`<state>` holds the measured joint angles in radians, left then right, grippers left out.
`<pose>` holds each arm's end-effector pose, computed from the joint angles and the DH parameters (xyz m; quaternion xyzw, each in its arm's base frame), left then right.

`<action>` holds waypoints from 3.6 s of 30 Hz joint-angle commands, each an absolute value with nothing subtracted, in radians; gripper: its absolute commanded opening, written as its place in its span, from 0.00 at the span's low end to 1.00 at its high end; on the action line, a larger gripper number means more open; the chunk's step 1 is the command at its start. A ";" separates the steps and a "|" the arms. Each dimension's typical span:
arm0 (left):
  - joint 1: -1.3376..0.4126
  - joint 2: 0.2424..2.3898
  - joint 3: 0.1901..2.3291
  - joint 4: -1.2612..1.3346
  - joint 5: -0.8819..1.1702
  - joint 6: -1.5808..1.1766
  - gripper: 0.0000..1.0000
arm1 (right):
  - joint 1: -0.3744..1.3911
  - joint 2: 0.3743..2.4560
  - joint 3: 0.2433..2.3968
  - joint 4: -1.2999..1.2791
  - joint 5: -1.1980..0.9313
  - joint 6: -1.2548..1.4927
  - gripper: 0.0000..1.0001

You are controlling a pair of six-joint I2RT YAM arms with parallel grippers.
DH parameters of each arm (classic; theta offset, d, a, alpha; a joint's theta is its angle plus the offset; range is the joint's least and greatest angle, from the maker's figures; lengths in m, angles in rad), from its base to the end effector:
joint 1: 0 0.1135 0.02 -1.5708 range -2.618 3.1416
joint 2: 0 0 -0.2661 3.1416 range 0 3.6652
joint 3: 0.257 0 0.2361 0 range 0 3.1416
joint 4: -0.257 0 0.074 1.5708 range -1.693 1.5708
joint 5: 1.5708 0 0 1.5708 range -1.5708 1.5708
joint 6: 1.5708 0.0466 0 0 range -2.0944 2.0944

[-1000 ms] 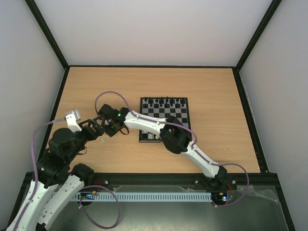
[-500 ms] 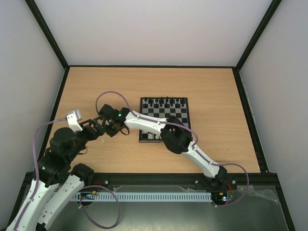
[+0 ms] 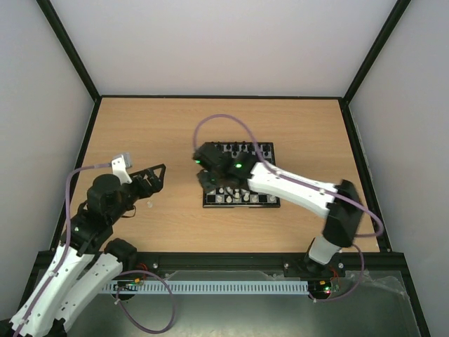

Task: Set up the chess pieces on the board
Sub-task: Place the chess piece on the chessboard, then pick up the chess piece at the center of the board.

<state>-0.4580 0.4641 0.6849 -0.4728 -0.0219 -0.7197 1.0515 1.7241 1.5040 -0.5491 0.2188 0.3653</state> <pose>0.0978 -0.0471 0.3111 -0.1098 0.7827 -0.3330 0.5142 0.1986 0.3270 0.3021 -0.2678 0.8762 0.1760 0.3599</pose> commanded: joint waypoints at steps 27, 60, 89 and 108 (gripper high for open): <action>-0.463 0.546 0.671 -0.394 0.016 -0.684 0.99 | 0.740 1.341 0.823 -0.520 0.277 0.594 0.17; -0.463 0.541 0.667 -0.399 0.014 -0.683 0.99 | 0.716 1.390 0.793 -0.470 0.281 0.584 0.25; -0.463 0.318 1.006 -0.626 -0.102 -0.611 0.99 | 1.079 1.945 1.589 -0.391 -0.092 0.372 0.56; -0.463 0.293 1.049 -0.659 -0.065 -0.573 1.00 | 1.207 2.394 2.065 -0.448 -0.014 0.311 0.48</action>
<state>-0.4599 0.2867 1.0374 -0.6502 -0.0853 -0.5930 1.1984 2.3554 1.9968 -0.3958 -0.0631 0.3206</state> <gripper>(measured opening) 0.995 0.498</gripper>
